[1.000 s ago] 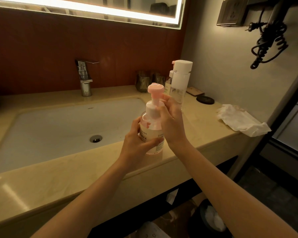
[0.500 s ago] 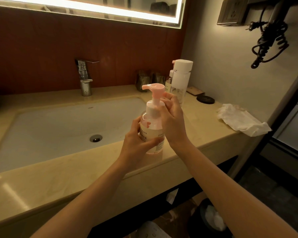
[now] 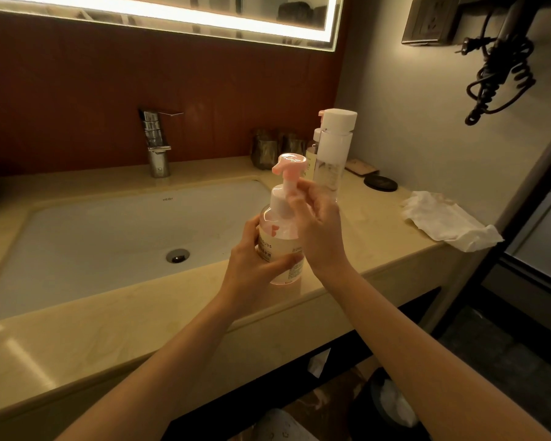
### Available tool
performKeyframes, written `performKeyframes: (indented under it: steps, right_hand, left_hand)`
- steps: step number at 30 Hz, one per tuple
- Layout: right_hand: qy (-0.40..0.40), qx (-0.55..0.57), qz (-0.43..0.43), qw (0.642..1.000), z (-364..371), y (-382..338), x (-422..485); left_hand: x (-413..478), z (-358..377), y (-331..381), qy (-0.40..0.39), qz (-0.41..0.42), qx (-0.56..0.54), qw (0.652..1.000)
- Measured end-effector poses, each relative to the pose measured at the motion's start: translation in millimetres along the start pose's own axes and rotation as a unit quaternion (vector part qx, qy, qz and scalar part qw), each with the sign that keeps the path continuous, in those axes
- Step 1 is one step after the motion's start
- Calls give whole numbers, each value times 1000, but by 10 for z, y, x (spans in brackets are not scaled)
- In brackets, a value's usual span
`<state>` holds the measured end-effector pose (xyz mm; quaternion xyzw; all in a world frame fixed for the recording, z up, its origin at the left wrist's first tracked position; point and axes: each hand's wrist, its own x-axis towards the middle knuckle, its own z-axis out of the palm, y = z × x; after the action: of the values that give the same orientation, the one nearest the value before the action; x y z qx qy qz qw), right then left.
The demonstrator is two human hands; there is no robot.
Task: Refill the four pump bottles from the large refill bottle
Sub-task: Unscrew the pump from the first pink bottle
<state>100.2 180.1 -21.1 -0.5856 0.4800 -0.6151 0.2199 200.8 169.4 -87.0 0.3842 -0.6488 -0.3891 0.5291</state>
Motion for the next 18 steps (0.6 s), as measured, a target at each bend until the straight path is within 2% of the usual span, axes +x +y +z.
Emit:
performKeyframes:
  steps: [6, 14, 18]
  right_hand:
    - [46, -101, -37, 993, 7, 2, 35]
    - [-26, -15, 3, 1000, -62, -28, 70]
    - [-30, -47, 6, 998, -46, -32, 79]
  left_hand:
    - [4, 9, 2, 1, -6, 5, 1000]
    - [6, -2, -18, -3, -3, -2, 1000]
    - [6, 1, -5, -7, -10, -7, 1000]
